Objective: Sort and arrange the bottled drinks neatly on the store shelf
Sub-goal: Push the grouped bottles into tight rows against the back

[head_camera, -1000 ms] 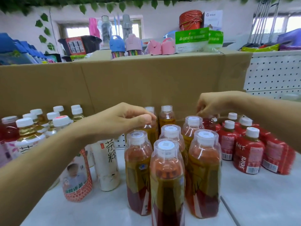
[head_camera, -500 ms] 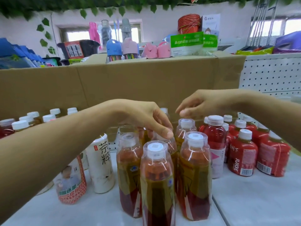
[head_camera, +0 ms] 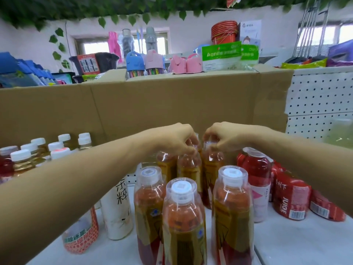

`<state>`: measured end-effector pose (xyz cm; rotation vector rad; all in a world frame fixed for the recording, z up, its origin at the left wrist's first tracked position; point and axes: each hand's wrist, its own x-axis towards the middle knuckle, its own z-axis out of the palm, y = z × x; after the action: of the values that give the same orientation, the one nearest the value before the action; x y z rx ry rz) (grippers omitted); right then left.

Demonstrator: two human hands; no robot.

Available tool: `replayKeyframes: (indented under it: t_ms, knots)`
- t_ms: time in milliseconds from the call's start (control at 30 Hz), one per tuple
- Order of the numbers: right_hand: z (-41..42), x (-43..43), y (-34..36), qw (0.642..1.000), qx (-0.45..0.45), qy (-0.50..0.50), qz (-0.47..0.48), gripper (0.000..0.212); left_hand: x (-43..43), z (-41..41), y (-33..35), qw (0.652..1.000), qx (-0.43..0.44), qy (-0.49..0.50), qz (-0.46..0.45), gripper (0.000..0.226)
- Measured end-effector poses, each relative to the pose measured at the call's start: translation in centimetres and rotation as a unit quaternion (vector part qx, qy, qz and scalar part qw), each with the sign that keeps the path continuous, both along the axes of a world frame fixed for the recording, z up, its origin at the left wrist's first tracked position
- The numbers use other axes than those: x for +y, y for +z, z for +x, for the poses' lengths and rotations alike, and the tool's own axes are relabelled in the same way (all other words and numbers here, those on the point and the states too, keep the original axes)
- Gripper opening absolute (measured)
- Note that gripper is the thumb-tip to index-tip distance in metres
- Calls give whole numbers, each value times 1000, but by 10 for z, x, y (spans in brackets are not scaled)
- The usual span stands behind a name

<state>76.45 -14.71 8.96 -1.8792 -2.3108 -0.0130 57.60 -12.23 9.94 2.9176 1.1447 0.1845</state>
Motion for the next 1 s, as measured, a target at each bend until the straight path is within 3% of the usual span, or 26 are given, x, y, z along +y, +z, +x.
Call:
replayKeyframes:
  t_ms: [133,267,333,400,500,567,600,667,767,1000]
  knots:
    - [1,7,-7,999,45,2,-1,39,4,3,-3,1000,20,2,20,35]
    - [3,-11,-12,1000,23,-13,-2,57,-9,-12,-3,1000,-7,9,13,41]
    - [2,-34,-14,998,61,-13,3,62,-24,-28,-5,996,-90,0,-1,47]
    - [0,-62,-20,985,165,26,45,57,-44,-48,-17,974,-226,-5,-27,57]
    - [-14,-94,-33,902,420,72,63,58,-81,-69,-56,907,-415,24,-71,90]
    - [-16,-115,-60,849,520,86,45,50,-111,-74,-86,861,-498,51,-87,117]
    - [-19,-124,-75,844,527,83,52,53,-124,-76,-101,843,-525,64,-100,128]
    - [-27,-140,-109,853,515,61,57,84,-143,-76,-135,827,-537,93,-140,147]
    - [-41,-164,-156,851,522,20,43,115,-155,-73,-176,844,-492,130,-170,168]
    - [-48,-130,-182,847,527,-17,70,74,-126,-66,-184,870,-444,161,-143,166]
